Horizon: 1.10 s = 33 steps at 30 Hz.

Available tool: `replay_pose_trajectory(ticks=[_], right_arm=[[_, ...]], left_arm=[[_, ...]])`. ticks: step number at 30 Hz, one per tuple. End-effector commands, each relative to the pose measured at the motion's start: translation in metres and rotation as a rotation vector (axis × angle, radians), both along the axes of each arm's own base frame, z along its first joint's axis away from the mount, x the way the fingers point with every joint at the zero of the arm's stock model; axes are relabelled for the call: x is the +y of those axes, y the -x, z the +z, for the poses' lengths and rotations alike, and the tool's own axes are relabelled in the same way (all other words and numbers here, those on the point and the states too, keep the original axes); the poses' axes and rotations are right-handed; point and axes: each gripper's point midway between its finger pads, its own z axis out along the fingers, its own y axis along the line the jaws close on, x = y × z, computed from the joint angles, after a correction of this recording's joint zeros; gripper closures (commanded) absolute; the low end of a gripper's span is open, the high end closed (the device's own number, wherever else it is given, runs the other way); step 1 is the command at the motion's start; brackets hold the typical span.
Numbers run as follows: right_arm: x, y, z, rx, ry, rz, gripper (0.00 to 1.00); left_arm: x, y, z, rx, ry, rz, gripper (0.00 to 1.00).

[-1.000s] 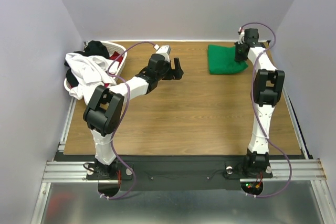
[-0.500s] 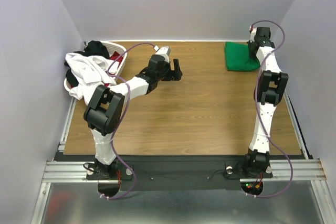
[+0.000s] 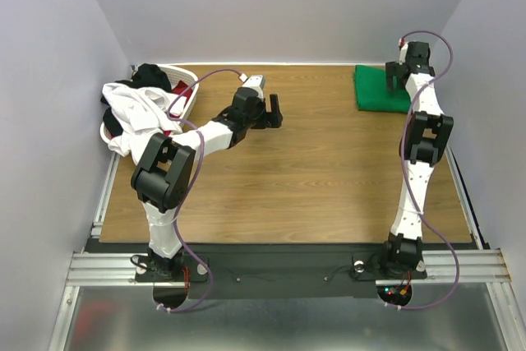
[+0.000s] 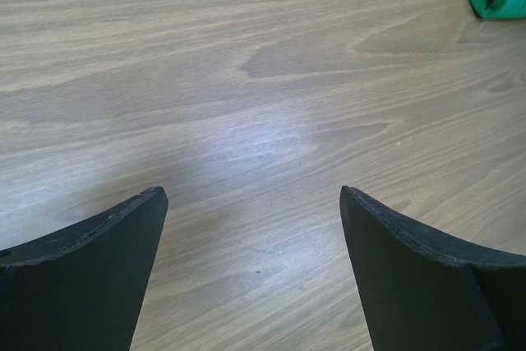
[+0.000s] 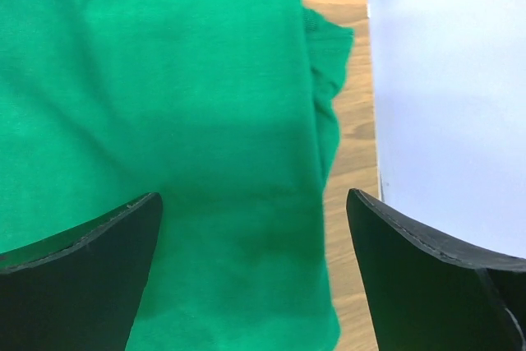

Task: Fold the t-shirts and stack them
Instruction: Neatly place the folded tshirt to the corner

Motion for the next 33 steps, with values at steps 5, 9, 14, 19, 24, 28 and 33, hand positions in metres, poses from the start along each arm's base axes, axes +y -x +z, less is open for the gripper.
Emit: replay_pose_trajectory(ticks=[5,9,14,19,24,28,33], right_arm=[[-0.007,0.005,0.104,-0.194,0.04,-0.046,0.0],[0.006,0.019,0.125,-0.225,0.004,-0.033,0.0],[0.044,0.043,0.162,-0.283,-0.076,0.003,0.0],[0.111,0.075,0.167,-0.315,-0.244,0.086,0.0],[0.173,0.134,0.141,-0.299,-0.385,0.132,0.0],[0.231,0.173,0.115,-0.235,-0.474,0.213,0.0],[0.282,0.215,0.088,-0.159,-0.564,0.261,0.0]], left_arm=[[0.013,0.008,0.055,-0.12,0.041,0.024,0.01],[0.021,0.016,0.078,-0.168,0.056,0.036,0.01],[0.037,0.031,0.101,-0.223,0.073,0.068,0.01],[0.057,0.058,0.117,-0.268,0.106,0.092,0.01],[0.083,0.076,0.122,-0.288,0.087,0.151,0.01],[0.102,0.093,0.126,-0.303,0.069,0.182,0.01],[0.112,0.103,0.128,-0.298,0.048,0.189,0.01]])
